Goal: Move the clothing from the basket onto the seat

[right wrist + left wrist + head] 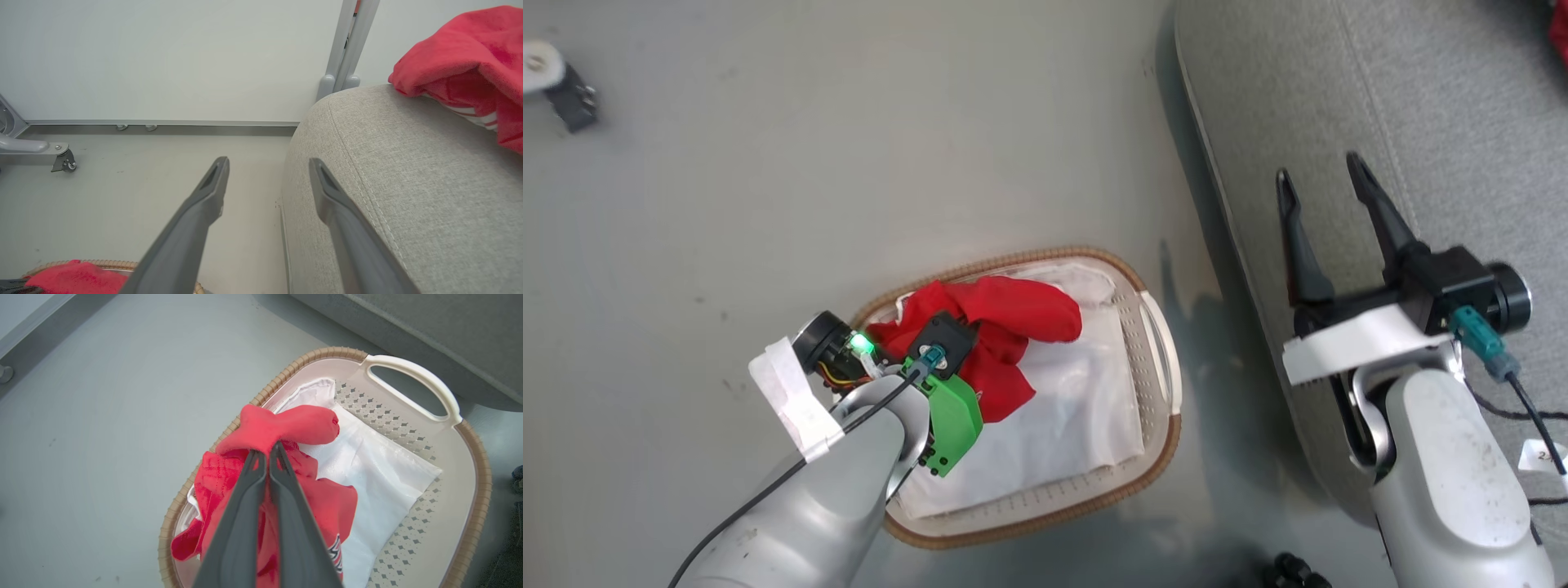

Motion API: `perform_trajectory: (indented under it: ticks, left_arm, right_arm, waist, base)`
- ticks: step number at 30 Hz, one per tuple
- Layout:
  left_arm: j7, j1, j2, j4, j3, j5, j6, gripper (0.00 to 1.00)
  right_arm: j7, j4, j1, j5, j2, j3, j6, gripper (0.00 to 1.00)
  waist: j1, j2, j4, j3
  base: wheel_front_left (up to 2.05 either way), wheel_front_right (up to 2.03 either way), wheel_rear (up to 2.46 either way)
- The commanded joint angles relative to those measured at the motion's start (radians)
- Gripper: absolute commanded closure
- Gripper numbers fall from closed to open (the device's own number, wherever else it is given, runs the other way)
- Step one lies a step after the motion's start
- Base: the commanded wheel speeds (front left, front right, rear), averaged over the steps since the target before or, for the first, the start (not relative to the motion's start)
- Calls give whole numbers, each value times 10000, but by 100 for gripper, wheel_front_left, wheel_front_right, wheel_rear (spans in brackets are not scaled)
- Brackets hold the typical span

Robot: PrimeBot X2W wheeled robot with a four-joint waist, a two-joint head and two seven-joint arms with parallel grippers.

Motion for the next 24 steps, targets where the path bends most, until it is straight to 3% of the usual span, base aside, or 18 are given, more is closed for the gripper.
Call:
perform_trajectory:
  ticks: [1,10,16,24]
  left_arm:
    - [-47,266,131,-372,-32,80,-44,100]
    - [-45,807,1405,-2985,-291,204,-49,100]
    - [320,13,2490,-4431,-710,64,-48,100]
    - [1149,-1203,3277,-5826,-712,-267,-29,100]
  right_arm:
    - [-26,102,338,-75,-33,-67,-14,0]
    - [-26,643,1571,-221,-33,-293,-14,0]
    - [-26,870,2124,-149,-33,-94,-14,0]
    - [-26,997,2300,-55,-35,257,-14,0]
  waist:
    - [1,0,572,-1383]
    - [1,0,902,-3478]
    - [1,0,859,-4540]
    - [1,0,791,-5170]
  base:
    - [0,0,0]
    - [0,0,0]
    - [0,0,0]
    - [0,0,0]
